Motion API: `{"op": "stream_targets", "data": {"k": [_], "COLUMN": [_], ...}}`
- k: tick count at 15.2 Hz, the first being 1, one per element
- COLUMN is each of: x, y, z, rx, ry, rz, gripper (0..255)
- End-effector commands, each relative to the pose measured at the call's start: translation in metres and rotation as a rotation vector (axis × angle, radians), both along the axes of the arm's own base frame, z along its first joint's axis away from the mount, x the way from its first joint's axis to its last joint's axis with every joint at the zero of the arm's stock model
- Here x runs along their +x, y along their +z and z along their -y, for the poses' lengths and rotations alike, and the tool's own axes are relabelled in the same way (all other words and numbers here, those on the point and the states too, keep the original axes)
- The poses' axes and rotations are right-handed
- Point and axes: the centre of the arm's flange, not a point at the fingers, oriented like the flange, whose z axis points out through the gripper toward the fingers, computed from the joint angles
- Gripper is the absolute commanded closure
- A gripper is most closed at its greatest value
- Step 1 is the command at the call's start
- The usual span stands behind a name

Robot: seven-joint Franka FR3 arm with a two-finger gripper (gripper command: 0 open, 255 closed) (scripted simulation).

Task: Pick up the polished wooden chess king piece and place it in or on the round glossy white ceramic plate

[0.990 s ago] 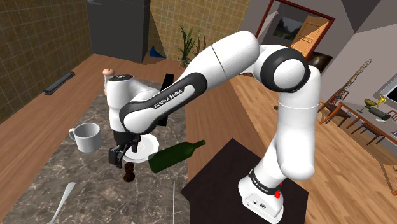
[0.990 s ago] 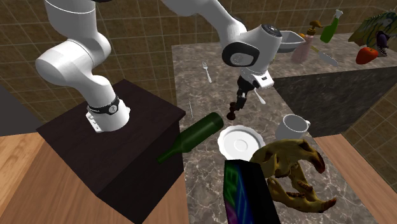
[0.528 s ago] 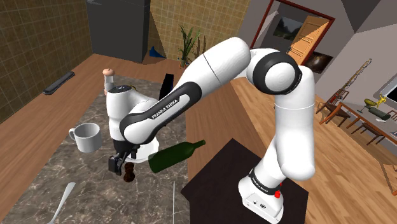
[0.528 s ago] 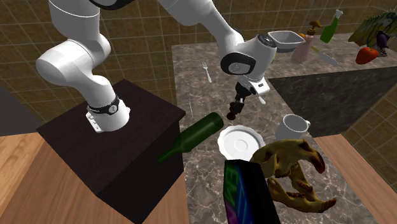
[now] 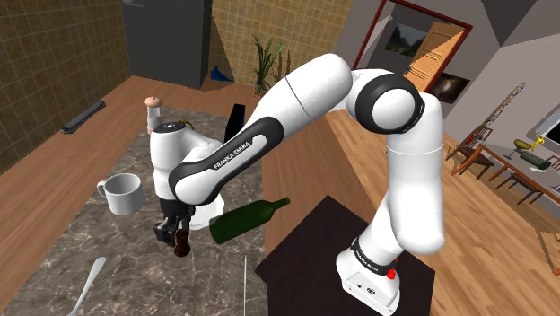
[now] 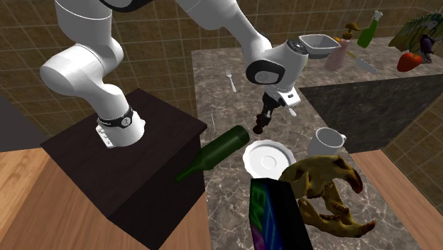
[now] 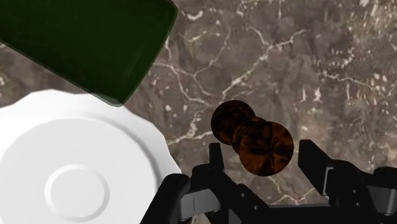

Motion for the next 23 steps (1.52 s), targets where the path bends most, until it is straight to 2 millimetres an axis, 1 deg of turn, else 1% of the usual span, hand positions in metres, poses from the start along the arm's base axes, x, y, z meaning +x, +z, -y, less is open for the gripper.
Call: {"op": "stream_targets", "data": {"k": [1, 9, 23], "x": [0.0, 0.0, 0.0], "y": [0.0, 0.0, 0.074], "z": [0.0, 0.0, 0.0], "rx": [0.0, 0.0, 0.0], "ry": [0.0, 0.0, 0.0], "rz": [0.0, 0.0, 0.0], "gripper": [255, 255, 255]}}
